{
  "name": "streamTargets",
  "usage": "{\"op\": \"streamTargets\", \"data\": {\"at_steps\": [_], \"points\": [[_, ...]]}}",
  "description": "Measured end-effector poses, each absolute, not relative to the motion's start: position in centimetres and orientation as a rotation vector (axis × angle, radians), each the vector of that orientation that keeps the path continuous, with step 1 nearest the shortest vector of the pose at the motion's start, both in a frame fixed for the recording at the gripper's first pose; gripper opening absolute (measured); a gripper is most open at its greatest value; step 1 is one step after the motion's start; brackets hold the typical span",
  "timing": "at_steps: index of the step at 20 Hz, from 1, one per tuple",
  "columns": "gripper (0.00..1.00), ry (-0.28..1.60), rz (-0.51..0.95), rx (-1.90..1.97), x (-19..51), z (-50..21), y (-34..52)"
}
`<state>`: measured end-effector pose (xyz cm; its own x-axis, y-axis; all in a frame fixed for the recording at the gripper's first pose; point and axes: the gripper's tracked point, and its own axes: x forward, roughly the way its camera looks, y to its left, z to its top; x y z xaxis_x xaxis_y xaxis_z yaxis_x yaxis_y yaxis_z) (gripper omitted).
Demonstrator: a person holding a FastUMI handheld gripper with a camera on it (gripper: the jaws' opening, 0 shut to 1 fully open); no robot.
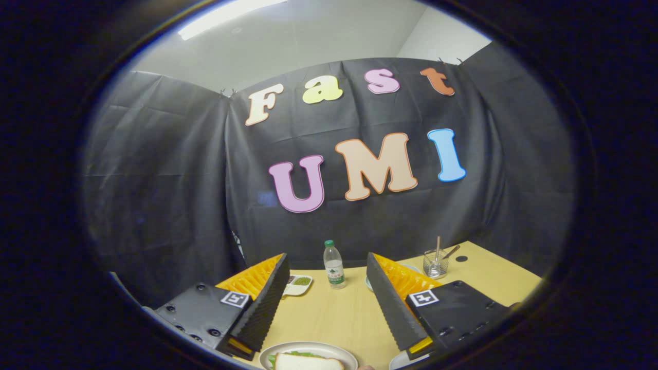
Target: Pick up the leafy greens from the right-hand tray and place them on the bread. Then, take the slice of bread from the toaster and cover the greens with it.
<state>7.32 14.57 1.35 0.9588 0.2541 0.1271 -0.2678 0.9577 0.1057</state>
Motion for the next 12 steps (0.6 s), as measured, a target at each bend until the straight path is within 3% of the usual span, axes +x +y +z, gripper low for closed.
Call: {"op": "streamTargets", "data": {"at_steps": [12], "points": [[0.96, -0.104, 0.235, 0.095, 5.8, -0.1, 15.1]]}}
